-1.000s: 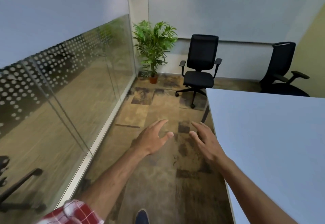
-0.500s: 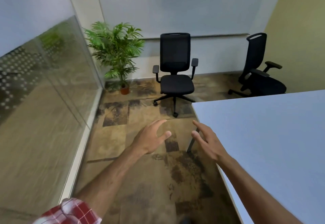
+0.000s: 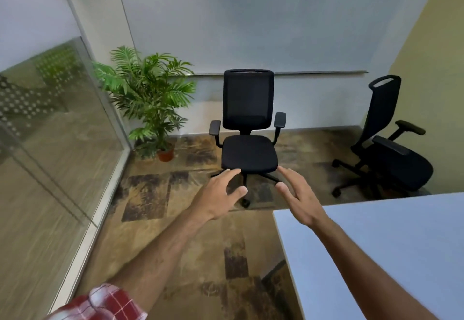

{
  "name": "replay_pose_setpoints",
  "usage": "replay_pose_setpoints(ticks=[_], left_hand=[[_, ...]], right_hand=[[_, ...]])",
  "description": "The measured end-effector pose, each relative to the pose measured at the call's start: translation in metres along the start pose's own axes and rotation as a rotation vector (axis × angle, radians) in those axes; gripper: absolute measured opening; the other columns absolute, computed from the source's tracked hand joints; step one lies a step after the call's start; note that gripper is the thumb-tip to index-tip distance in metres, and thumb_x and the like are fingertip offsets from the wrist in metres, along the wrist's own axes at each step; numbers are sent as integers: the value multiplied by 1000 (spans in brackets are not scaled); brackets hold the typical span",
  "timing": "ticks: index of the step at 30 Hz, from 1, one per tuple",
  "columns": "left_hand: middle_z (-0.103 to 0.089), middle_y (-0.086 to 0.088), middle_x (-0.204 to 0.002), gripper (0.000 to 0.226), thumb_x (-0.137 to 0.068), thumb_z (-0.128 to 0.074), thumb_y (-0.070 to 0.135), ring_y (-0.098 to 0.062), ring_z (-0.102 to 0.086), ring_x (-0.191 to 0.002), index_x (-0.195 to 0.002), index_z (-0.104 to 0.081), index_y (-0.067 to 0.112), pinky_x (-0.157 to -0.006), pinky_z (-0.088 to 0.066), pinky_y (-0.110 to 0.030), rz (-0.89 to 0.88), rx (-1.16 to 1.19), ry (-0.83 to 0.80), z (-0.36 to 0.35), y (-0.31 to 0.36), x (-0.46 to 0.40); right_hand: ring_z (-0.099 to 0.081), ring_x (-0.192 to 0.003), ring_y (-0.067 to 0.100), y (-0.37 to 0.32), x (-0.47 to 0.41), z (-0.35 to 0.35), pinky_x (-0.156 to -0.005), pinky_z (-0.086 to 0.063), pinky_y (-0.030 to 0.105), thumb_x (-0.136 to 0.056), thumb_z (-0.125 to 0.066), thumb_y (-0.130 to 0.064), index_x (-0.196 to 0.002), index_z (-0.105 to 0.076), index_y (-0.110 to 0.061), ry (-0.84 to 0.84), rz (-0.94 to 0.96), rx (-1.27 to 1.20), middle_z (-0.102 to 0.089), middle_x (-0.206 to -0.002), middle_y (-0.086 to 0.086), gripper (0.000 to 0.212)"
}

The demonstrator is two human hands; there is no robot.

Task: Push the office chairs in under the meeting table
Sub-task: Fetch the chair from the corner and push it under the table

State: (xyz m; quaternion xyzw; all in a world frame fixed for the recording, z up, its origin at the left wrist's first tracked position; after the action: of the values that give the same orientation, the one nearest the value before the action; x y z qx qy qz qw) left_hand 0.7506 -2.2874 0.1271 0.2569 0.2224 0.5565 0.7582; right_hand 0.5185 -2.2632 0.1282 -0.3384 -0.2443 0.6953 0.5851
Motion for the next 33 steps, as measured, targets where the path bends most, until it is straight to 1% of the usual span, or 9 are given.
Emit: replay_pose_setpoints(ticks=[3, 5, 7, 10, 12, 14, 17, 28, 33], left_hand=[[-32, 8, -161, 66, -92, -46, 71, -10, -42, -136, -151, -34, 45, -95, -34, -28, -9, 20, -37, -9, -5, -67], [-31, 8, -162, 67, -90, -45, 73, -10, -47, -131, -150, -33, 46, -97, -37, -31, -19, 16, -63, -17, -10, -110], [-31, 8, -162, 68, -88, -44, 73, -10, -42, -136, -150, -34, 46, -99, -37, -33, -29, 7, -78, -23, -16, -155], [-33, 9, -161, 72, -86, -41, 76, -9, -34, -142, -150, -35, 45, -102, -38, -33, -62, -1, -86, -30, -24, -225], [-35, 11, -159, 70, -87, -41, 75, -7, -29, -143, -150, -35, 44, -101, -33, -28, -117, -11, -84, -32, -28, -273], [-37, 11, -158, 66, -92, -45, 70, -6, -26, -144, -150, -36, 41, -101, -29, -28, -161, -22, -104, -34, -36, -322], [-37, 10, -159, 64, -94, -48, 66, -7, -26, -146, -151, -37, 39, -109, -34, -34, -170, -29, -169, -37, -53, -392], [-38, 9, -158, 64, -95, -46, 69, -9, -28, -143, -151, -37, 39, -106, -34, -33, -270, -27, -299, -67, -67, -607], [-35, 9, -160, 65, -94, -44, 71, -11, -29, -145, -151, -36, 40, -107, -41, -40, -241, -27, -377, -107, -74, -682]], right_hand=[[-19, -148, -1, 24, -63, 9, -115, -20, 29, -93, -30, -79, -153, -33, -42, 9, -11, 0, -33, -155, -22, 71], [-18, -143, -11, 41, -100, 12, -110, -17, 17, -92, -30, -80, -153, -34, -40, 27, -12, 6, -33, -150, -26, 73], [-13, -137, -22, 59, -135, 13, -100, -13, 1, -93, -30, -79, -153, -35, -38, 51, -19, 18, -32, -148, -28, 73], [-11, -135, -25, 90, -189, 10, -94, -15, -8, -95, -32, -77, -153, -35, -39, 62, -51, 41, -31, -149, -29, 69], [-11, -137, -23, 110, -229, 9, -100, -15, -3, -95, -32, -77, -153, -33, -41, 78, -64, 54, -30, -149, -29, 69], [-14, -142, -14, 131, -269, 8, -111, -14, 14, -95, -32, -78, -153, -32, -42, 98, -106, 60, -30, -148, -28, 68], [-18, -143, -7, 156, -326, 7, -115, -19, 29, -95, -32, -78, -152, -32, -45, 126, -175, 43, -33, -149, -25, 66], [-22, -148, 6, 228, -491, 24, -114, -18, 29, -92, -29, -80, -154, -35, -37, 179, -296, 53, -35, -160, -7, 76], [-34, -143, 11, 284, -556, 35, -113, -24, 27, -100, -48, -54, -151, -44, -26, 167, -341, 111, -47, -153, 0, 59]])
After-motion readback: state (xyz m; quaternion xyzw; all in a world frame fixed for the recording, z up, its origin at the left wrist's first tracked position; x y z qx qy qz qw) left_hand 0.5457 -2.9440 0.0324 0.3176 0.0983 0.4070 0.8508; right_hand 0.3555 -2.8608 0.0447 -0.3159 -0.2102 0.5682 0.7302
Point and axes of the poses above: each hand's wrist, its own x-axis away from the middle knuckle, its own z-axis out of the back of the hand, y = z × x, the point moved 9 cm from there along -x, towards the middle knuckle
